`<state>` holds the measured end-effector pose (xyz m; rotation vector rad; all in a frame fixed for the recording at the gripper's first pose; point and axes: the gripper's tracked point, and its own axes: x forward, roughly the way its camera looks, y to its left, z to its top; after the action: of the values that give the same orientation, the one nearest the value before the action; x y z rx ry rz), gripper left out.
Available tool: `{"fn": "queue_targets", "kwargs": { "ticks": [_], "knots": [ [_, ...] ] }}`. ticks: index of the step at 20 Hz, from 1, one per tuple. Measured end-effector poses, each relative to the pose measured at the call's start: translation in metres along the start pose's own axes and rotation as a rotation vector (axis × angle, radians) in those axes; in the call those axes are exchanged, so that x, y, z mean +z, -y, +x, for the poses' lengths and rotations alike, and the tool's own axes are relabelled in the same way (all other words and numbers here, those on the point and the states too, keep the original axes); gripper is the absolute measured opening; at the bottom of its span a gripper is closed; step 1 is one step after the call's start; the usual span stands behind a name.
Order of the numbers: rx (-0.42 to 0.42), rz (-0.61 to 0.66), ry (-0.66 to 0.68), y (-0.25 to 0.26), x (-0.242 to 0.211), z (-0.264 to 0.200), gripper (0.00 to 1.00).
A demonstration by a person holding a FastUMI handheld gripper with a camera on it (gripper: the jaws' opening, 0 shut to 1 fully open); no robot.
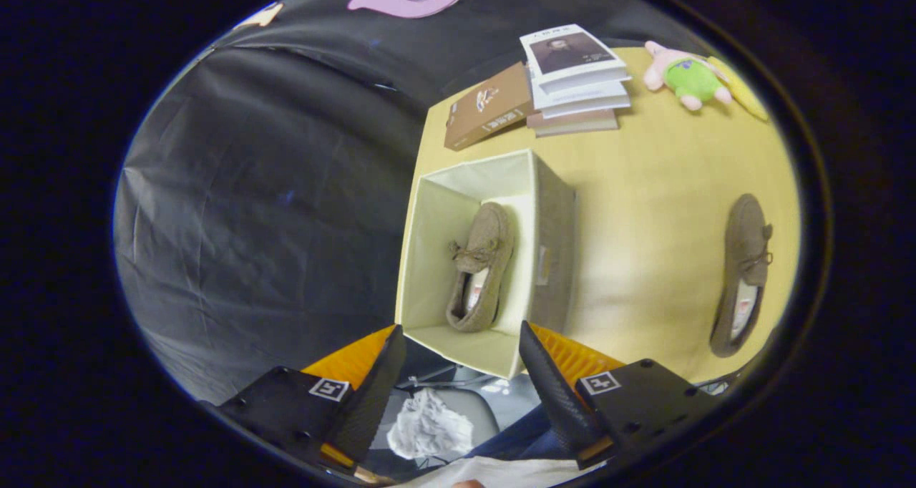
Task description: Open the storage box then place both shoes into the box .Put the left shoe in first, then the right shoe, with the right side of both shoes facing outward in a uniform manner.
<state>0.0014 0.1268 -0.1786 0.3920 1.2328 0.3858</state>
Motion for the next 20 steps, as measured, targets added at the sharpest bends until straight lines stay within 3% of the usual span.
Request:
{"fn": "queue_targets", "kwargs": {
  "ticks": [3,10,17,20],
  "knots": [
    [-0.042,-0.029,0.076,0.040,0.013,-0.036,1.00],
    [-0.300,-0.116,0.200,0.174,0.025,-0.103,1.00],
    [-0.515,-0.101,0.176,0.290,0.016,-0.096,0.99],
    [-0.545,-0.108,0.107,0.321,0.004,-0.072,0.91]
  ]
}}
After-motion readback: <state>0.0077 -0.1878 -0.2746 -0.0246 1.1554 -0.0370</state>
